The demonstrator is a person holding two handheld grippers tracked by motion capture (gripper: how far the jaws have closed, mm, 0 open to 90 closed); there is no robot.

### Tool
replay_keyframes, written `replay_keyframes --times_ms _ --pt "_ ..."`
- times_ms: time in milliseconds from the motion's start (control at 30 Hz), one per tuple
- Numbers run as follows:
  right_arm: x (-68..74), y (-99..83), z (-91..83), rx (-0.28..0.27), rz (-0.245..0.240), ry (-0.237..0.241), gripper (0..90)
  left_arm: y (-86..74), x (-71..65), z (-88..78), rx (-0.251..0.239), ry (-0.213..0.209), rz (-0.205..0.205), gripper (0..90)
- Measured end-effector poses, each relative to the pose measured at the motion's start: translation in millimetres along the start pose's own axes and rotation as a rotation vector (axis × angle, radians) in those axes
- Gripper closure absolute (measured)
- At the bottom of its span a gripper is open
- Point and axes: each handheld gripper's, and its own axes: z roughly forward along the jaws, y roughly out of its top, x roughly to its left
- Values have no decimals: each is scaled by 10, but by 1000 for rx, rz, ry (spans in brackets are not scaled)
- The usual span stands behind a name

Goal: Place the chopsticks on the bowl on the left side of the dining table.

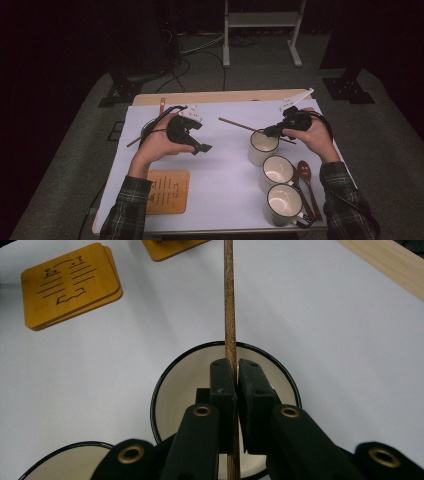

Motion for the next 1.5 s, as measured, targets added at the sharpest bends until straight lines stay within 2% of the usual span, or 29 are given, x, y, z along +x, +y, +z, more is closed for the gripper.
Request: replay_keyframes --times_ms 567,1500 --pt "97 91 78 18 -44 63 850 40 -44 29 5 2 25 92" --pt "290 238 293 59 -160 181 850 99 -129 134 13 -26 55 93"
